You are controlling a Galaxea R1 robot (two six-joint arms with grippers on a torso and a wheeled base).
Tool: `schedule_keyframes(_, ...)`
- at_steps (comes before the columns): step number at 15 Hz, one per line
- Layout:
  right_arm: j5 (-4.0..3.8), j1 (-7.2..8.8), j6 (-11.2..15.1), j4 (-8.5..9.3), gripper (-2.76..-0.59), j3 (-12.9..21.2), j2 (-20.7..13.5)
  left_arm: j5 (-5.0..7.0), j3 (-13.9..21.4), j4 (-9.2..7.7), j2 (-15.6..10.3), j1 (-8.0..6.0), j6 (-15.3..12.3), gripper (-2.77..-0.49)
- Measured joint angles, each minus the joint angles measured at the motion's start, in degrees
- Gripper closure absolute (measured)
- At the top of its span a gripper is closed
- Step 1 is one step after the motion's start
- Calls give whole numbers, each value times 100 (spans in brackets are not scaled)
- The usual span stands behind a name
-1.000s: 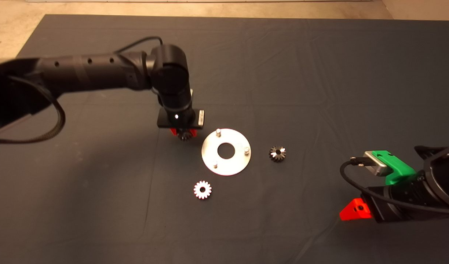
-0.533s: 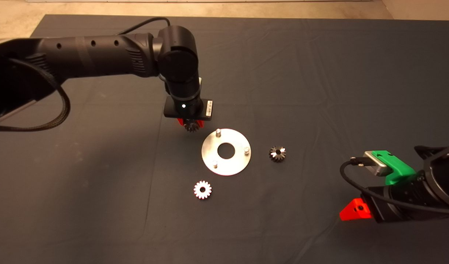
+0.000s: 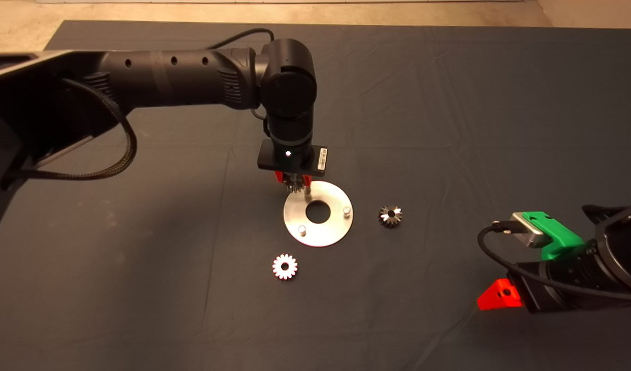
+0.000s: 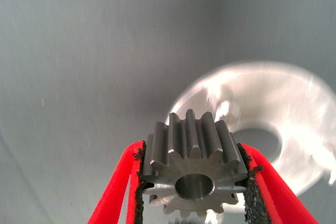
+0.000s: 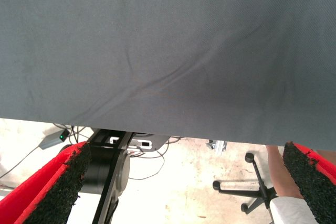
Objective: Install three planetary gears onto the carrier pins
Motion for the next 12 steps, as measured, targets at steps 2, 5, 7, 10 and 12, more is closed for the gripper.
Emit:
schedule_keyframes(2,-1,0,0,0,-273,0,0,-1,-299,1,214,0,107,-96)
schedule_keyframes(5,-1,0,0,1,-273,0,0,-40,-340,-59,297,0,156,-96)
schedule_keyframes(7,-1,0,0,0,-273,0,0,-33,-379,-80,277,0,168,-96)
schedule_keyframes(10,-1,0,0,0,-273,0,0,-24,-393,-85,275,2,168,-96)
schedule_keyframes(12,-1,0,0,1,-273,0,0,-32,-393,-85,278,2,182,-96)
